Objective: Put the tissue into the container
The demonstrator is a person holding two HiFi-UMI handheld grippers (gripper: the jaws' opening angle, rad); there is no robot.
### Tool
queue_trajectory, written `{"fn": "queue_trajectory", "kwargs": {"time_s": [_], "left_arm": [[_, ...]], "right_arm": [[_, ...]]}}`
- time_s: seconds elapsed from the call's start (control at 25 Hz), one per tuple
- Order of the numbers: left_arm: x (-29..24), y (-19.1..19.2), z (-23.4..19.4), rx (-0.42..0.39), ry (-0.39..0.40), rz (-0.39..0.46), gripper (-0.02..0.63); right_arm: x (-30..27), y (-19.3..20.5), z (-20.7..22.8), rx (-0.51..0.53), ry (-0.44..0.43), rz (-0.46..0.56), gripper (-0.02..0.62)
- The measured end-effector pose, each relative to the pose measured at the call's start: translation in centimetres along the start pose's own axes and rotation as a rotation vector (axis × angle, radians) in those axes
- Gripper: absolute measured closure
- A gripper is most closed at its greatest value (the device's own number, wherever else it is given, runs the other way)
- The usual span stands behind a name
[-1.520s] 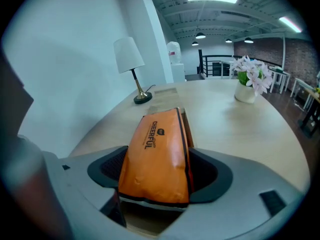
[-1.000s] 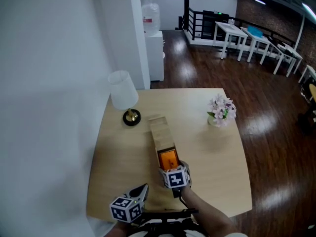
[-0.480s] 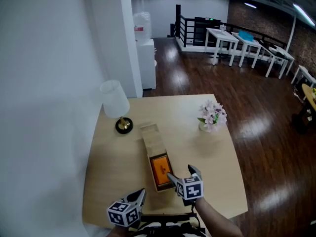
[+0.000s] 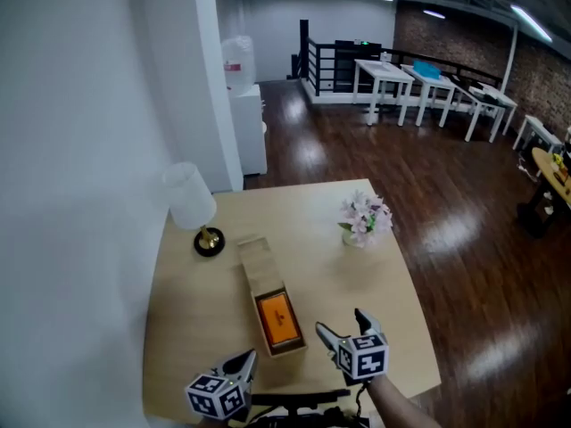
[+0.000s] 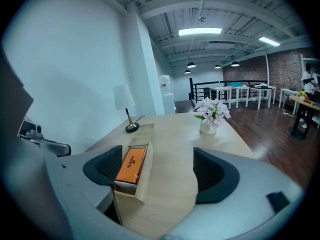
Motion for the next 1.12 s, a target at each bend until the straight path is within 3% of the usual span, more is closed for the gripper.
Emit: {"fn": "queue_trajectory", "kwargs": {"time_s": [0.4,0.48,0.76,0.92,1.12], "left_arm": [[0.1,-0.3,0.1,-0.01,-0.003,0.032,0.609],[0.2,0.1,-0.2,-0.015,-0.008,0.037,0.608],[0.4,0.3,-0.3,-0.005,-0.026,0.034,0.608],[0.6,0.2,0.0,-0.012,-0.019,0.027,0.608],[0.5,0.0,0.0,-0.023,-0.013,0.025,0.609]], "right_arm": [[2.1,0.4,4.7,-0.082,0.044,0.015,0.144],[2.4,0.5,5.5,-0.103,0.05,0.02,0.171],[2.8,0.5,7.0,-0.148,0.05,0.053,0.396],[3.1,1.0,7.1,-0.124,0.061,0.037,0.507],[3.4,1.2,7.1,-0.134,0.073,0.057,0.607]]}}
Point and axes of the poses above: the fingertips, and each gripper's own axes: x backward along the fingers, z to its right, y out of its underside, the point moved 8 cm from there along x, backward along the fingers, and after that the axes turned 13 degrees about y, right-handed, at the moved point
